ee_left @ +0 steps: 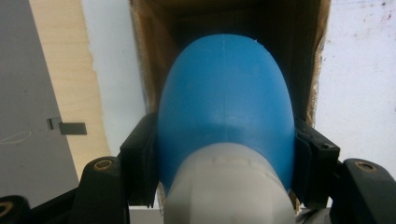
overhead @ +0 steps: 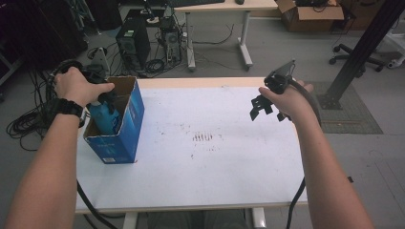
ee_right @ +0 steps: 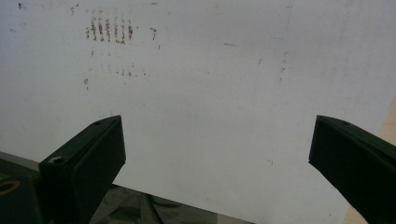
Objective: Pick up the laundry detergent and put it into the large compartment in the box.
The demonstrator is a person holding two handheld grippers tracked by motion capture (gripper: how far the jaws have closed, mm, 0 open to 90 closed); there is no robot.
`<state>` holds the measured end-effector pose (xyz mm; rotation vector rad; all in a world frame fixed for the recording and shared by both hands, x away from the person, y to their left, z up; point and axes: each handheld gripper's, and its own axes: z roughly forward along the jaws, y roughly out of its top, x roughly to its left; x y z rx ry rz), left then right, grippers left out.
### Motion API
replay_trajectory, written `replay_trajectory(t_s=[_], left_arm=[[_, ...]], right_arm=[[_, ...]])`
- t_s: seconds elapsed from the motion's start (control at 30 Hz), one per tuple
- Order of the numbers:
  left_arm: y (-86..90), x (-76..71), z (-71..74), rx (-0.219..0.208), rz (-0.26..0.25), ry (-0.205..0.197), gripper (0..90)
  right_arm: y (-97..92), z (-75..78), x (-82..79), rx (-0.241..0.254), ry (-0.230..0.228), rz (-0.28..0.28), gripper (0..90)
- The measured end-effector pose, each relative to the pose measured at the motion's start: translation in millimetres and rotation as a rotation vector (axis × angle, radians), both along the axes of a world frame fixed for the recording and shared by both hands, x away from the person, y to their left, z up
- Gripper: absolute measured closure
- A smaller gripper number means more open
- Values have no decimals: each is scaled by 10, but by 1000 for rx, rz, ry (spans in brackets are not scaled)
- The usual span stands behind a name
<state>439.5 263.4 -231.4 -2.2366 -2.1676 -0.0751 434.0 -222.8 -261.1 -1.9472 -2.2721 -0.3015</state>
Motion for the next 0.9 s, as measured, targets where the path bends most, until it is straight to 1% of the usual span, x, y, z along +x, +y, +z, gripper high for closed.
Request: replay_trajectory(t_s=[0.2, 0.5, 0.63, 0.7, 0.73, 0.9], left_arm=[[-38, 11, -113, 16, -12, 9, 375], [-19, 13, -258, 3, -18, 26, 375], [-8, 13, -302, 5, -19, 31, 375], [3, 12, -322, 4, -16, 26, 375], [6, 11, -334, 4, -17, 32, 375], [18, 10, -374, -5, -16, 34, 375]], right_arm=[[-7, -23, 3, 0, 1, -3, 37], [2, -46, 8, 0, 2, 2, 38], [5, -35, 8, -3, 1, 1, 37], [6, -33, 6, -2, 1, -1, 38], [8, -33, 5, -4, 1, 0, 37], [13, -39, 5, -2, 1, 1, 37]])
